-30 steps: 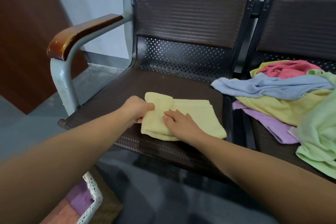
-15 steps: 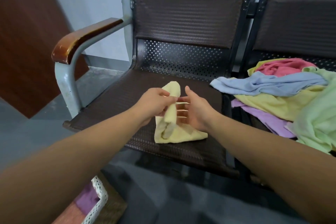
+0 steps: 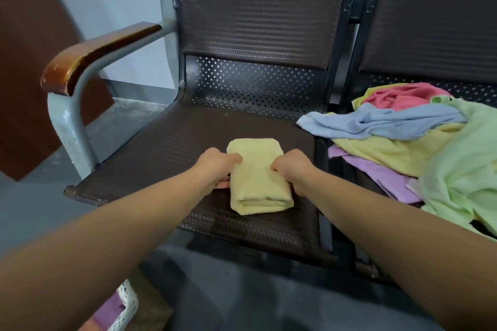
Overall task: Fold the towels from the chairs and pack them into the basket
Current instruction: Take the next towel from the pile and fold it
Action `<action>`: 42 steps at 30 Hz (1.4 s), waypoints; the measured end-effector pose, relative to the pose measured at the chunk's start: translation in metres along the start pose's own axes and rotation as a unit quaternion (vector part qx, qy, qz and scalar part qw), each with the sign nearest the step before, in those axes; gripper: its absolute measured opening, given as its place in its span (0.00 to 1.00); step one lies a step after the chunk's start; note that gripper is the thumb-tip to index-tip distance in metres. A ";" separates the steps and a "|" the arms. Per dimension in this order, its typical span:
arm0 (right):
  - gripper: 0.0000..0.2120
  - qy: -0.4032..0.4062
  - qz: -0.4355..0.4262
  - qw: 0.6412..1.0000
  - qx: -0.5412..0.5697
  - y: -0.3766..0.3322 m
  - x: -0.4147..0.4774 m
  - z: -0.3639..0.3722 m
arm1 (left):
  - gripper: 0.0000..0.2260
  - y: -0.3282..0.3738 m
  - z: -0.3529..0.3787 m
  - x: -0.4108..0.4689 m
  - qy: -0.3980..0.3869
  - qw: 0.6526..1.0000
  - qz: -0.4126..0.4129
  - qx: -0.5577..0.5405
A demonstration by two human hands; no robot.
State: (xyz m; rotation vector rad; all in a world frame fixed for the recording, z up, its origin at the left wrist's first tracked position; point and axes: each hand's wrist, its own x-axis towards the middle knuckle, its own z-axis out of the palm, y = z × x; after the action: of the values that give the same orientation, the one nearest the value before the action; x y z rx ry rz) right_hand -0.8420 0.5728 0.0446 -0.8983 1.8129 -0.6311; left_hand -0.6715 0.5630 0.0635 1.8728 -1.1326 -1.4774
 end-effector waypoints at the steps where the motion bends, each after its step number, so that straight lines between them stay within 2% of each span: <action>1: 0.19 -0.003 -0.001 1.000 0.003 0.002 0.002 0.001 | 0.15 -0.001 0.003 0.002 0.005 1.000 0.001 -0.007; 4: 0.22 -0.010 -0.008 0.999 0.044 0.003 0.003 0.003 | 0.19 -0.004 0.008 0.009 0.013 0.999 -0.025 -0.022; 6: 0.26 -0.026 0.000 0.993 0.112 0.006 0.005 0.004 | 0.17 -0.003 0.010 0.008 0.001 0.998 -0.042 -0.046; 8: 0.25 -0.050 0.015 0.980 0.193 0.008 0.007 0.007 | 0.16 -0.001 0.010 0.008 -0.022 0.994 -0.040 -0.098; 11: 0.18 -0.066 0.005 0.961 0.270 0.006 0.004 0.015 | 0.15 0.006 0.001 0.001 -0.078 0.975 0.007 -0.206; 15: 0.12 -0.045 -0.070 0.965 0.248 -0.018 -0.012 0.028 | 0.19 0.011 -0.026 -0.009 -0.091 0.949 0.082 -0.291; 19: 0.24 -0.127 -0.096 0.936 0.315 -0.048 -0.043 0.052 | 0.18 0.010 -0.072 -0.035 -0.087 0.929 0.126 -0.337; 20: 0.24 -0.149 -0.111 0.928 0.324 -0.055 -0.051 0.059 | 0.19 0.007 -0.085 -0.041 -0.088 0.925 0.136 -0.343; 24: 0.14 -0.142 -0.196 0.942 0.232 -0.086 -0.086 0.100 | 0.19 -0.019 -0.154 -0.062 -0.048 0.914 0.165 -0.367; 28: 0.11 -0.164 -0.241 0.949 0.120 -0.093 -0.118 0.160 | 0.18 -0.073 -0.222 -0.077 0.023 0.923 0.155 -0.353; 36: 0.12 -0.251 -0.266 0.930 -0.035 -0.061 -0.159 0.301 | 0.14 -0.210 -0.319 -0.109 0.121 0.930 0.076 -0.338; 39: 0.09 -0.278 -0.268 0.916 -0.111 -0.037 -0.163 0.348 | 0.14 -0.266 -0.333 -0.117 0.139 0.933 0.034 -0.329; 42: 0.11 -0.292 -0.246 0.907 -0.178 -0.006 -0.156 0.383 | 0.15 -0.316 -0.330 -0.120 0.147 0.927 -0.006 -0.346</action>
State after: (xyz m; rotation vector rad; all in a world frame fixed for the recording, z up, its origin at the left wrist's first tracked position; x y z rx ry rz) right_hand -0.4480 0.6847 -0.0151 -1.6262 1.1667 -0.2742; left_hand -0.2703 0.7952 -0.0263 1.5135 -0.3752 -1.3083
